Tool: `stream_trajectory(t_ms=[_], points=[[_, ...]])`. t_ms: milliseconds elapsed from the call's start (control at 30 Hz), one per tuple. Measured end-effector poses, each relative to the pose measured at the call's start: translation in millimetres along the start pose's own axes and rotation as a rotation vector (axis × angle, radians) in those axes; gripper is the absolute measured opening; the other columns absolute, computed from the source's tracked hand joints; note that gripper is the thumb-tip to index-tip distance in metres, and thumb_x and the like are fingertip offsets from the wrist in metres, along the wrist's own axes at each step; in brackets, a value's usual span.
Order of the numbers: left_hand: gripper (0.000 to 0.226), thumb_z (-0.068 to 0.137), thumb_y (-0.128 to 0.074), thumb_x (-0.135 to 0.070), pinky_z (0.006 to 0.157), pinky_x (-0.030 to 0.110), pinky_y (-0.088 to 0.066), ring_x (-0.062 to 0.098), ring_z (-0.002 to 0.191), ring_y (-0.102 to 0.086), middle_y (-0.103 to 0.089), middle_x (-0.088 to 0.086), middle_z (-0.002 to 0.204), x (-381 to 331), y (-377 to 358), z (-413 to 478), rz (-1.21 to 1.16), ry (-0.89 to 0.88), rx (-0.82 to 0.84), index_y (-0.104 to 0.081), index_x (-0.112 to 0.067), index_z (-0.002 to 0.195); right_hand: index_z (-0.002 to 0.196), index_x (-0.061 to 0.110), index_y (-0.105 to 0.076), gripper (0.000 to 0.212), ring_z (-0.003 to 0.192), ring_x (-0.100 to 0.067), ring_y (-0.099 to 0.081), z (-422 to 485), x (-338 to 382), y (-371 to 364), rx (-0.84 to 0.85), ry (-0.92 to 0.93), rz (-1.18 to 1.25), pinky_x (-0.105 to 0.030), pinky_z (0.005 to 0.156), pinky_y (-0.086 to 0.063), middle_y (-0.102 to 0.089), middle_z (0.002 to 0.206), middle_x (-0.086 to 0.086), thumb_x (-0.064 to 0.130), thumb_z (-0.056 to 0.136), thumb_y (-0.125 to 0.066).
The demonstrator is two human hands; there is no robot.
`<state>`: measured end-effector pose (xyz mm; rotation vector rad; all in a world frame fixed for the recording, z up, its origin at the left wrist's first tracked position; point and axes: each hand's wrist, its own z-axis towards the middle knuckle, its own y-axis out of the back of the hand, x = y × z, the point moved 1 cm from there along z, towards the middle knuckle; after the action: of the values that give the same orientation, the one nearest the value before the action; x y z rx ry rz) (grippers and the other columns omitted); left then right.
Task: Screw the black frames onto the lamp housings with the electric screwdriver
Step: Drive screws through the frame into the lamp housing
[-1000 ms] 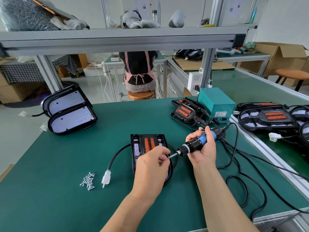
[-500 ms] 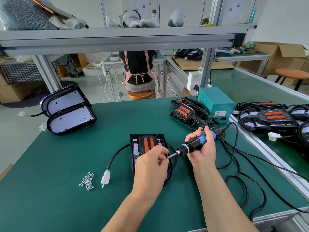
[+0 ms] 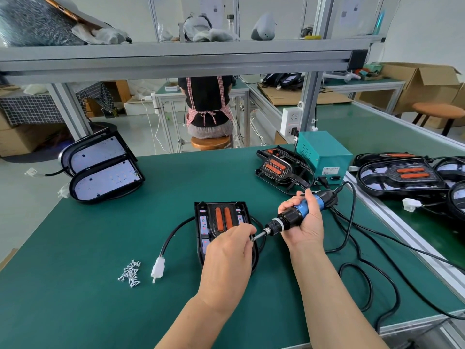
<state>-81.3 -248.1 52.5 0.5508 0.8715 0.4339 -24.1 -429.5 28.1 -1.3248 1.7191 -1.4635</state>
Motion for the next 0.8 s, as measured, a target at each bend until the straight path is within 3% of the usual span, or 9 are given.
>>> stream_trajectory(t_ms=[133,300,500,800], points=[[0.019,0.085,-0.058,0.004,0.051,0.043,-0.049,0.025,0.059,-0.049,-0.057,0.0,0.068,-0.7,-0.3,-0.7,0.064,-0.067,-0.001,-0.067,-0.012,0.093,0.094,0.012,-0.057,0.014,0.054,-0.006,-0.051,-0.4,-1.3,-0.2,0.016,-0.005,-0.006,-0.018,0.055,-0.046,-0.054,0.069,0.005,0.021,0.095,-0.067],[0.03,0.08,-0.061,0.011,0.058,0.04,-0.048,0.021,0.061,-0.049,-0.055,-0.005,0.069,-3.2,0.6,4.9,0.023,-0.039,0.018,-0.068,-0.012,0.098,0.094,0.011,-0.059,0.011,0.054,-0.006,-0.053,-0.8,0.6,-1.0,0.071,0.001,0.04,-0.019,0.054,-0.048,-0.056,0.067,0.004,0.018,0.094,-0.068],[0.027,0.084,-0.06,0.011,0.061,0.043,-0.053,0.03,0.067,-0.057,-0.062,0.004,0.075,-5.2,0.2,6.1,0.039,-0.074,0.037,-0.07,-0.007,0.103,0.093,0.011,-0.057,0.012,0.053,-0.007,-0.053,1.2,-1.4,1.0,0.021,-0.019,0.021,-0.018,0.057,-0.047,-0.055,0.066,0.003,0.019,0.095,-0.066],[0.028,0.091,-0.063,-0.006,0.077,0.039,-0.051,0.02,0.078,-0.058,-0.063,-0.005,0.088,3.1,-0.9,6.2,0.002,0.04,0.123,-0.063,-0.018,0.115,0.088,0.011,-0.058,0.014,0.052,-0.008,-0.054,-0.2,0.6,1.2,0.028,-0.024,0.073,-0.019,0.056,-0.048,-0.055,0.067,0.003,0.02,0.094,-0.068]])
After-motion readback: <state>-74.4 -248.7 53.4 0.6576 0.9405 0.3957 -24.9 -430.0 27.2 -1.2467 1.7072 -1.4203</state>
